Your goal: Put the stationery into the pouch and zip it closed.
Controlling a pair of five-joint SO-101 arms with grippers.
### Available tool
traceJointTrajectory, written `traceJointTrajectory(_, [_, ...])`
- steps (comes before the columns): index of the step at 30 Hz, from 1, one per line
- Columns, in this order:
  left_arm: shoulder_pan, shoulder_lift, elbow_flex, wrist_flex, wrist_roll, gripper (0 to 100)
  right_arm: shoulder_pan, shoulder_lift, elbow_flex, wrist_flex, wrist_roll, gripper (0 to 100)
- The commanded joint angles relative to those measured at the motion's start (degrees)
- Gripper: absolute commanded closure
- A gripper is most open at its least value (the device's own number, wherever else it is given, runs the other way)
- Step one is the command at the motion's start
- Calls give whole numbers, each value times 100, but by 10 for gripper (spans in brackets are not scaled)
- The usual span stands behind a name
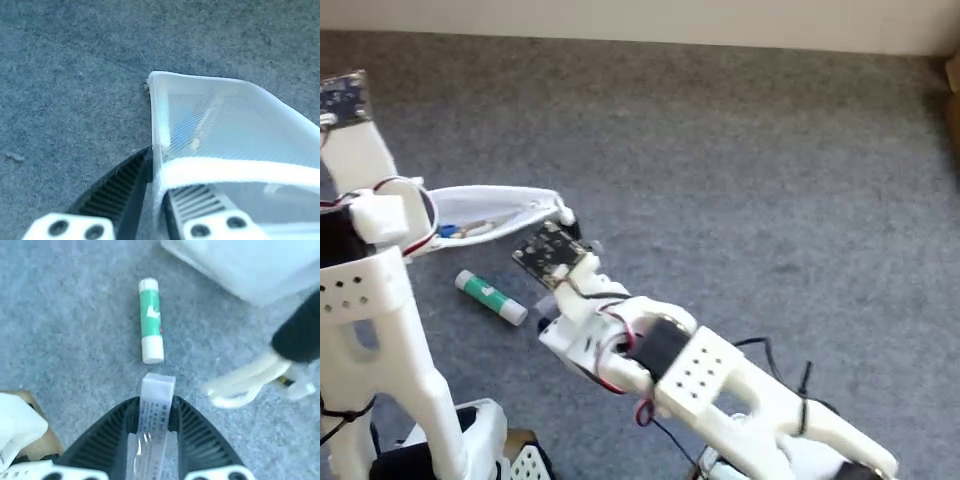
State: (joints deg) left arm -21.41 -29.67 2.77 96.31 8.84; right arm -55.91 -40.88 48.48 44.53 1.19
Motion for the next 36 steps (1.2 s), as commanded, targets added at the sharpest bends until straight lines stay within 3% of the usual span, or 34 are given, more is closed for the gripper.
traceJointTrajectory(1, [189, -84, -356, 88, 70, 994, 277, -813, 189, -567, 88, 994])
traceJointTrajectory(12, [198, -101, -295, 88, 237, 994, 374, -2220, 681, -1473, 88, 994])
traceJointTrajectory(24, [198, -119, -295, 88, 246, 994, 356, -2501, 681, -2018, 44, 994])
traceJointTrajectory(36, [189, -119, -295, 97, 237, 994, 356, -2466, 681, -3855, 44, 994])
